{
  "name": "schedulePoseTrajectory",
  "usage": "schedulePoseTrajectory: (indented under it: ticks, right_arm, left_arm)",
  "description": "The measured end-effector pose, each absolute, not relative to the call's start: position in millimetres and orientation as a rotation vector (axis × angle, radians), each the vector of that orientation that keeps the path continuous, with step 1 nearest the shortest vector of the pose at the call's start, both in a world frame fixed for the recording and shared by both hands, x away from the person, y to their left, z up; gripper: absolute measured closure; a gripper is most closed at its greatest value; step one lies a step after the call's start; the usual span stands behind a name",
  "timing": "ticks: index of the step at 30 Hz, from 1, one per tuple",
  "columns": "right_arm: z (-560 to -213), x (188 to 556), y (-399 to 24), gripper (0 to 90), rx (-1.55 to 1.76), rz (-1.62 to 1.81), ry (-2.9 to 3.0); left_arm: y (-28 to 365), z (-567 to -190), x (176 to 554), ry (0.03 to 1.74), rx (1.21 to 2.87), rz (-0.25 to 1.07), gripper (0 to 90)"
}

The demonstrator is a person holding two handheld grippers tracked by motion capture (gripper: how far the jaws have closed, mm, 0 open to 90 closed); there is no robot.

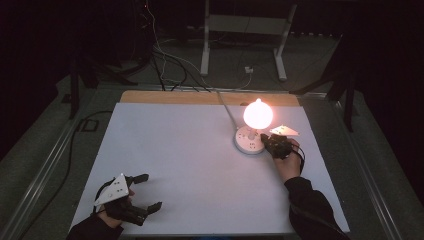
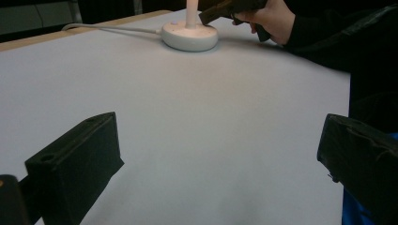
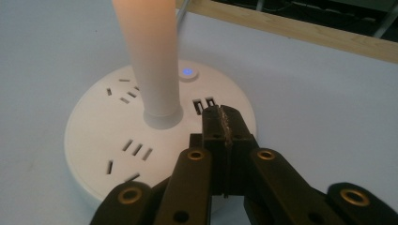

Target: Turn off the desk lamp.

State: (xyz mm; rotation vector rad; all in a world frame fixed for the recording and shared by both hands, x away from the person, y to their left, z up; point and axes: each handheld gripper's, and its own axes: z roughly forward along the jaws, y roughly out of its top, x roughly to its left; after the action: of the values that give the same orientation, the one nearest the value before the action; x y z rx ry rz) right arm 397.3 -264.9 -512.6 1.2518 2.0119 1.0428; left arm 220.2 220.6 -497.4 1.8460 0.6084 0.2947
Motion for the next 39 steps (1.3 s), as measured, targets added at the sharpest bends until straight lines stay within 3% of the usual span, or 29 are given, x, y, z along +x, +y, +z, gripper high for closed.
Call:
schedulePoseTrajectory:
  ticks: [11, 22, 39]
  right_arm:
    - [-512, 399, -269, 89.5, 1.262, 1.04, 1.994]
    - [-472, 385, -281, 89.4, 1.248, 1.188, 1.866]
    - [-489, 389, -272, 89.4, 1.263, 1.148, 1.922]
  left_arm:
    - [221, -497, 220, 0.607, 1.842, 0.294, 0.5]
    - [221, -497, 221, 0.609, 1.841, 0.294, 0.5]
    - [221, -497, 221, 0.608, 1.84, 0.293, 0.5]
